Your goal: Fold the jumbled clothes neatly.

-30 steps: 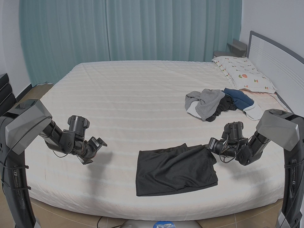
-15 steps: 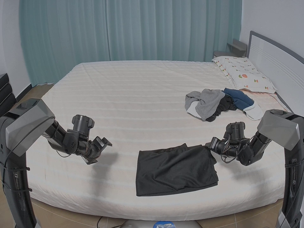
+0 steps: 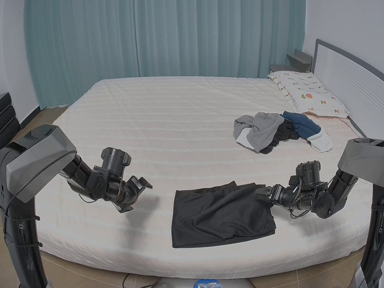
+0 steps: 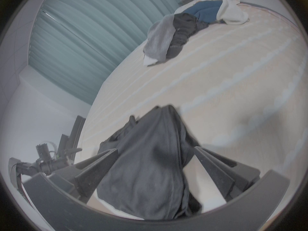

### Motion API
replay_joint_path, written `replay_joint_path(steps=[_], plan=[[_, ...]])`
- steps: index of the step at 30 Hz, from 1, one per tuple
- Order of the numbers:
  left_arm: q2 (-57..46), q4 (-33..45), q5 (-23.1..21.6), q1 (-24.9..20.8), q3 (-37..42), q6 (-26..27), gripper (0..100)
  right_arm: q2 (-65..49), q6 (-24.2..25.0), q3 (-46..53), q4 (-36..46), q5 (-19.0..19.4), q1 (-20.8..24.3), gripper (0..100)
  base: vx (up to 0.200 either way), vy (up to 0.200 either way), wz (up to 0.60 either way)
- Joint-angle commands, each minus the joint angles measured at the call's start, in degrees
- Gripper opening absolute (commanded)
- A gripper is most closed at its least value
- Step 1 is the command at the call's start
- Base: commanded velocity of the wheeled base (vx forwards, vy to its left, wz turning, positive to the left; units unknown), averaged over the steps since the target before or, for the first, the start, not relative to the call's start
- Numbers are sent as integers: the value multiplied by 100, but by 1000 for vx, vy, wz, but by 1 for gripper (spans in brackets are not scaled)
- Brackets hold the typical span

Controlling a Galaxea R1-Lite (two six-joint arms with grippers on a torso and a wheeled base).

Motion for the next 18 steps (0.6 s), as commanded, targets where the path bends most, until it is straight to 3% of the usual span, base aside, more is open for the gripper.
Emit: replay_joint_path(steps=[1,6,14,18], plan=[[-40,7,-2,-240,-30,-64,100,-391,-65,567,-123,342,80,100,0,-200,0],[-13,7,-2,-363,-65,-64,100,-233,-83,839,-527,570,89,100,0,-200,0],[13,-19,16,-416,-214,-55,100,-181,-100,1085,-782,553,265,100,0,-200,0],[22,-37,16,-451,-373,-55,100,-110,-92,1085,-791,527,432,100,0,0,0]])
